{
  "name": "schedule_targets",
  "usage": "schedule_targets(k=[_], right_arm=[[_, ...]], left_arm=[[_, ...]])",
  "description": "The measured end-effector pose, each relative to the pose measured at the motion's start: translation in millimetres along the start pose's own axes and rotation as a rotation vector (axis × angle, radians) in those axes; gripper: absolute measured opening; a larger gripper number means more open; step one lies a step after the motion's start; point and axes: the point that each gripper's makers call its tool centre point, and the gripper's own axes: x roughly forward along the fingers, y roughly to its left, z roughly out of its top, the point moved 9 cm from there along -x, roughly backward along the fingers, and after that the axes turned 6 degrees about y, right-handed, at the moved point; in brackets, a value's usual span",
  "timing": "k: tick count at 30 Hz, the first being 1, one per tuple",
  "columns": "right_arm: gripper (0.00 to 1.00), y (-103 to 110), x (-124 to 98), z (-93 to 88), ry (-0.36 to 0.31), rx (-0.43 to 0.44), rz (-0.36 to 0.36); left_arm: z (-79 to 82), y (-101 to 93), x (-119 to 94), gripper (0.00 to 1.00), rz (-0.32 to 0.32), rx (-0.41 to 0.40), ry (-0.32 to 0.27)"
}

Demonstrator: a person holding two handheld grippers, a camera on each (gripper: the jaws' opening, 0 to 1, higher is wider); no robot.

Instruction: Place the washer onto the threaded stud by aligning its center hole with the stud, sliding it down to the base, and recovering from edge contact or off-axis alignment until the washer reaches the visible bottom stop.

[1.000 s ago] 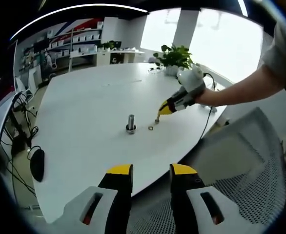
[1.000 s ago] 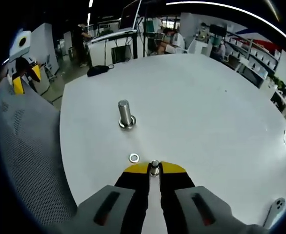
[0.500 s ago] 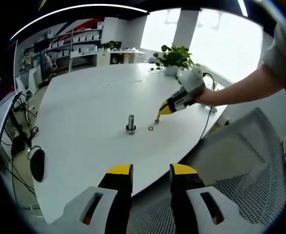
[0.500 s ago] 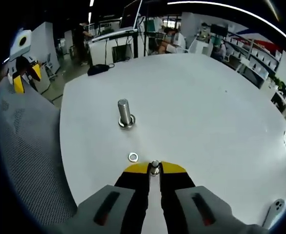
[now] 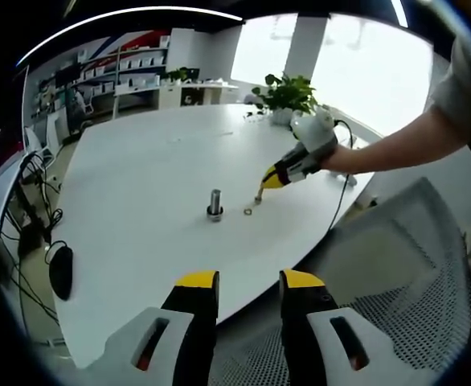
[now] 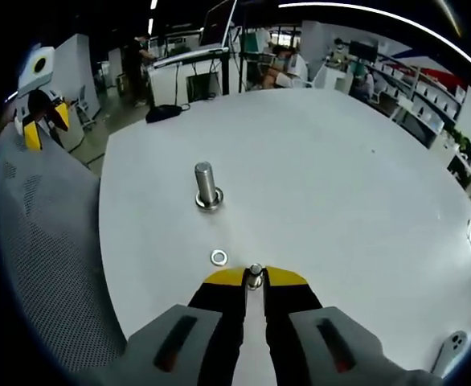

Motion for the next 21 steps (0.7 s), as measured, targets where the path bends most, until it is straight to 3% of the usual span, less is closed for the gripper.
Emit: schedule_targets(k=[10, 14, 18, 21], right_arm=[[0.11, 0, 1, -2.3, 0.014, -0.009, -0.002], [0.25, -2, -1, 0.0, 0.012, -0.043, -0.036], [0.29, 0, -5, 10.4, -0.005, -0.062, -0.025], [0.29, 4, -6, 22.4, 0.021, -0.150, -0.006]], left_arm=[[0.3, -0.5, 0, 0.28, -0.004, 0.000, -0.001], [0.2, -0.6, 0, 0.28, -0.004, 0.001, 0.000], [0.5, -0.7, 0, 0.28, -0.007, 0.002, -0.003], [0.6, -1.2, 0, 0.28, -0.010, 0.005, -0.004]])
